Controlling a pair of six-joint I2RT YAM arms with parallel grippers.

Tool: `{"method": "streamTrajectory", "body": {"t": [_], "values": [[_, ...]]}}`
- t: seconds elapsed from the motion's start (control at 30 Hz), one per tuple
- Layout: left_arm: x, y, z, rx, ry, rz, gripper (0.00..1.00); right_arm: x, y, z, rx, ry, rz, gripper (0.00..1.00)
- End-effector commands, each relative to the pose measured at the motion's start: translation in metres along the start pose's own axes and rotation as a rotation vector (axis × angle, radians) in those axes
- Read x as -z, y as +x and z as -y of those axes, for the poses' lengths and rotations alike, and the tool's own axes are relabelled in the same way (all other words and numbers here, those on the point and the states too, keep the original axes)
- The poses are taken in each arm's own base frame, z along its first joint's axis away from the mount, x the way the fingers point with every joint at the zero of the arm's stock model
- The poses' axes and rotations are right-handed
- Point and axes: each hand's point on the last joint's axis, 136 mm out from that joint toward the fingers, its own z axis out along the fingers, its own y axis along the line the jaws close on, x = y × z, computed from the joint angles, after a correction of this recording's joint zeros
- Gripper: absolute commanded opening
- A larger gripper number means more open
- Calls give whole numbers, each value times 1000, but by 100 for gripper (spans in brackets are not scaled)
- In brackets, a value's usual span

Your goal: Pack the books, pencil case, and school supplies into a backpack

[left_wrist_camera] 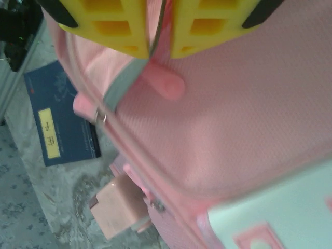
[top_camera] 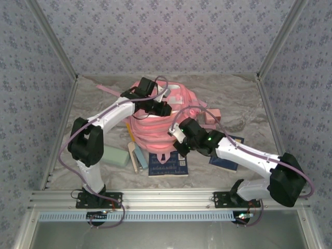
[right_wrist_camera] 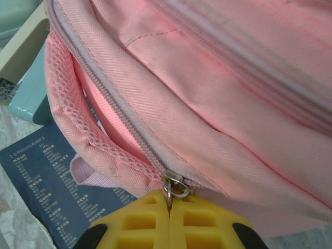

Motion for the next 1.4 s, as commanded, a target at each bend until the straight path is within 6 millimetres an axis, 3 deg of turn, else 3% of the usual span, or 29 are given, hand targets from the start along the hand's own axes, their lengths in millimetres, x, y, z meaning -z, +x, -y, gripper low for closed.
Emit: {"method": "streamTrajectory", "body": {"t": [0.0, 0.13, 0.27, 0.47, 0.7, 0.83, 1.1, 1.37], "values": [[36, -25, 6, -39, -102, 101, 35, 5, -11, -20, -49, -91, 7, 0], [65, -18, 4, -12, -186, 137, 47, -1, -9, -22, -119, -114, -19, 0], [87, 3, 2, 44, -241, 131, 48, -10, -11, -21, -289, -136, -40, 0], [111, 46, 3, 168, -231, 171, 52, -27, -26, -37, -434, -268, -35, 0], [96, 114, 19, 219, -148, 92, 51, -33, -48, -36, -666, -414, 39, 0], [88, 140, 13, 218, -151, 75, 52, -37, -55, -37, -801, -486, 16, 0], [82, 148, 9, 152, -162, 59, 58, -48, -51, -38, -900, -501, -66, 0], [62, 157, 8, 107, -151, 32, 49, -53, -58, -39, -932, -534, -73, 4]]}}
